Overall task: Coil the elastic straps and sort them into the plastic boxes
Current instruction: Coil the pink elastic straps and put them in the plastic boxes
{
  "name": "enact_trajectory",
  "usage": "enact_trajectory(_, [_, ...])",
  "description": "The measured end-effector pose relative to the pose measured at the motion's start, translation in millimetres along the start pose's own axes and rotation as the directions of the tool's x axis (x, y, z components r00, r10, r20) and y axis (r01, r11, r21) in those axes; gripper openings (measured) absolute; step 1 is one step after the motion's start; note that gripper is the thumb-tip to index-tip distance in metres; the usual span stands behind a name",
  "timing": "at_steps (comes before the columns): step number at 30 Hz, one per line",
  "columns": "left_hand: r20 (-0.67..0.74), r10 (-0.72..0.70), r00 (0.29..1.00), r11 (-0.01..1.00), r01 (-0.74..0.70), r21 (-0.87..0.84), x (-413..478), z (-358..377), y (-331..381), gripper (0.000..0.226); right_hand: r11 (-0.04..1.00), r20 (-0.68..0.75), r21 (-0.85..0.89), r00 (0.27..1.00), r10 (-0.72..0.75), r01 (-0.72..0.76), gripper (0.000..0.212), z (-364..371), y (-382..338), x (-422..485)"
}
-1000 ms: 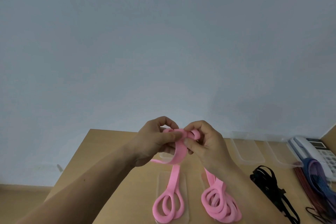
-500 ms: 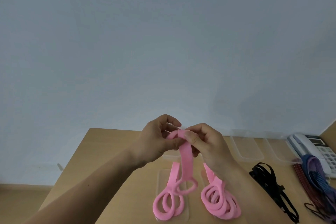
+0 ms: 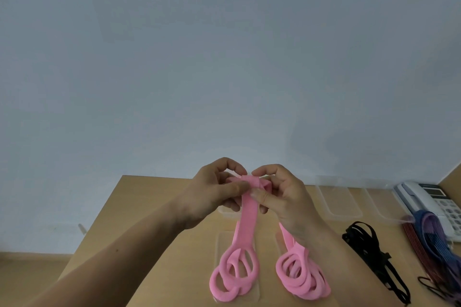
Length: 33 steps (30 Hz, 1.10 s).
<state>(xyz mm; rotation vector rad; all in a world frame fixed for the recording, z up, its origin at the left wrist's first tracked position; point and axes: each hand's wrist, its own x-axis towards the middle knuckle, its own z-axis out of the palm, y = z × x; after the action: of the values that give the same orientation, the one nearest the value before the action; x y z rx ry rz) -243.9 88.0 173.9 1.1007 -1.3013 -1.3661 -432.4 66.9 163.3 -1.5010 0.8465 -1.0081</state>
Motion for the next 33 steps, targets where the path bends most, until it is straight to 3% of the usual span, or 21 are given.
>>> enact_trajectory(6, [-0.021,0.072,0.997,0.997,-0.072,0.001,2,0,-4,0.026,0.995,0.028,0.09,0.998,0.048,-0.05,0.026,-1,4,4])
enact_trajectory(10, [-0.029,0.112,0.993,0.994,-0.112,0.006,3,-4,-5,0.027,0.969,-0.042,0.223,0.992,0.12,-0.108,0.044,-1,5,9])
enact_trajectory(16, [-0.058,0.126,0.99,0.984,-0.118,0.131,3,-7,-11,0.025,0.983,-0.048,0.032,0.982,0.183,-0.181,0.052,4,-1,11])
enact_trajectory(20, [-0.054,0.125,0.991,0.982,-0.115,0.152,2,-6,-11,0.025,0.989,-0.063,0.014,0.987,0.146,-0.145,0.022,1,-1,9])
enact_trajectory(25, [0.046,-0.048,0.998,0.999,0.047,0.014,1,-6,-3,0.042,0.993,-0.042,0.035,0.993,0.111,-0.11,0.019,-1,-2,8])
enact_trajectory(28, [0.122,-0.123,0.985,0.992,0.122,0.017,-1,-5,1,0.036,0.995,-0.045,0.009,0.994,0.099,-0.099,0.024,-4,-1,6])
enact_trajectory(33, [0.076,-0.12,0.99,0.993,0.119,0.021,0,-1,-1,0.023,0.996,-0.052,-0.026,0.995,0.089,-0.091,0.031,-4,3,2])
